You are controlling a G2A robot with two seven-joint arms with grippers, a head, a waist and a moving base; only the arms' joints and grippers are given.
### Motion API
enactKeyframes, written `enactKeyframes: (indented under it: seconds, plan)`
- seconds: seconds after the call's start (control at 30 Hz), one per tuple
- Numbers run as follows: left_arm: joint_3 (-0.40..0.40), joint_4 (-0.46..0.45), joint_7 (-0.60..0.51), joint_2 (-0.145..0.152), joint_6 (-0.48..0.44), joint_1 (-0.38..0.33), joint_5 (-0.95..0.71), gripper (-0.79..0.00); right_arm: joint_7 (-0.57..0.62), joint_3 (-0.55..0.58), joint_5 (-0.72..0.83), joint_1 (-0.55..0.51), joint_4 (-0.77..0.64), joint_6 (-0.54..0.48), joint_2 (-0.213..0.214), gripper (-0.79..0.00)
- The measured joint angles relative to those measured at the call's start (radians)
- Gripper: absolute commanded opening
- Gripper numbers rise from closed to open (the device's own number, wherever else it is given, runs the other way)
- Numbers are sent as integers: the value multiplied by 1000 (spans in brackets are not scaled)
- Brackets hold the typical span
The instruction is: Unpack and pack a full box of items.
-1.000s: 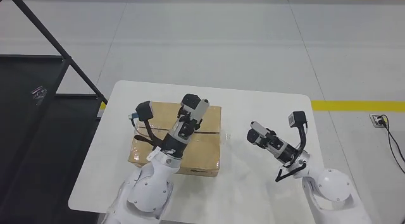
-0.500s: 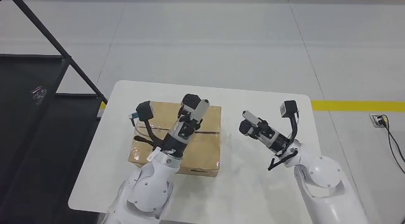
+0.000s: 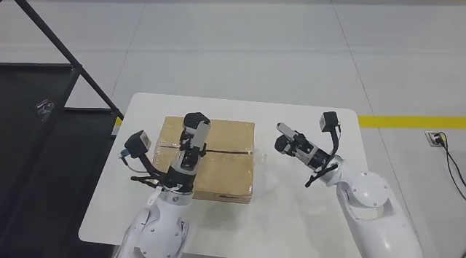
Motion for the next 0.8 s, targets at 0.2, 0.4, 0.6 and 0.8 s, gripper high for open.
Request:
enactKeyframes:
  seconds: [0.2,0.4,0.6,0.8]
  plan:
    - [-36,-29,16,3,-44,46,-35,0,-12,-12,-15,-3,-9,5,-1,0]
    - [-53,-31,46,2,-43,55,-9,0,-53,-102,-62,53,-4,58,-13,0]
    - [-58,-31,89,-1,-63,73,-2,0,-68,-130,-102,82,12,98,-16,0]
    - [-93,-54,77,2,-91,108,-46,0,-72,-159,-114,84,13,102,-19,0]
